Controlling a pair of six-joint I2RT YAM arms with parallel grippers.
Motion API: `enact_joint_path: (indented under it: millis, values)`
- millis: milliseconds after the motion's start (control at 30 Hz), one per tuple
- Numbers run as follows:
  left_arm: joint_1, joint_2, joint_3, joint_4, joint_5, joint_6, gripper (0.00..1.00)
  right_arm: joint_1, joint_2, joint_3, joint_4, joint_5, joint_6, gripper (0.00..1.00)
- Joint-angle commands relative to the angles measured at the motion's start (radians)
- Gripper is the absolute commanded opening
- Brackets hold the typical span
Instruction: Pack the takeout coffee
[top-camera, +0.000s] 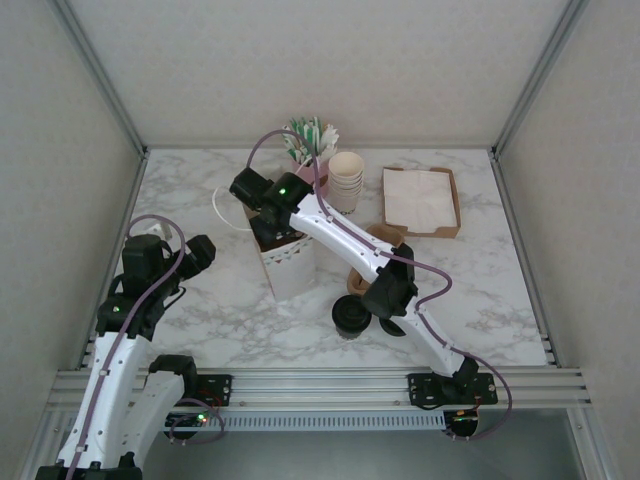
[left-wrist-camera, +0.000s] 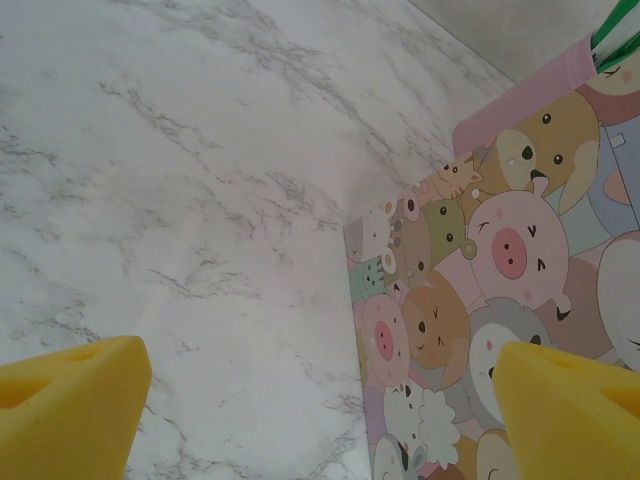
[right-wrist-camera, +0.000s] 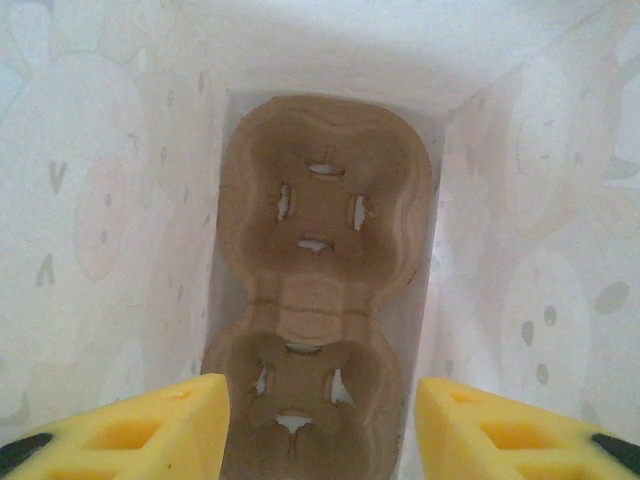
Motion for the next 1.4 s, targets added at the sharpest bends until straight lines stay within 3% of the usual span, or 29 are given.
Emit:
enact_joint_path:
  millis: [0, 933, 1367]
  values:
    - [-0.006, -0.003, 0.027, -0.025, -0.009, 0.015, 0.89, 0.006, -0.025, 0.005, 0.003, -0.009, -0.002, 0.53]
    - [-0.005, 0.002, 0.028, -0.028, -0.01, 0.015, 0.89, 0.006, -0.083, 0.002, 0.026, -0.021, 0.001, 0.54]
    - [-0.005, 0.004, 0.028, -0.028, -0.013, 0.017, 0.89, 0.008, -0.181, 0.002, 0.029, -0.03, 0.003, 0.57]
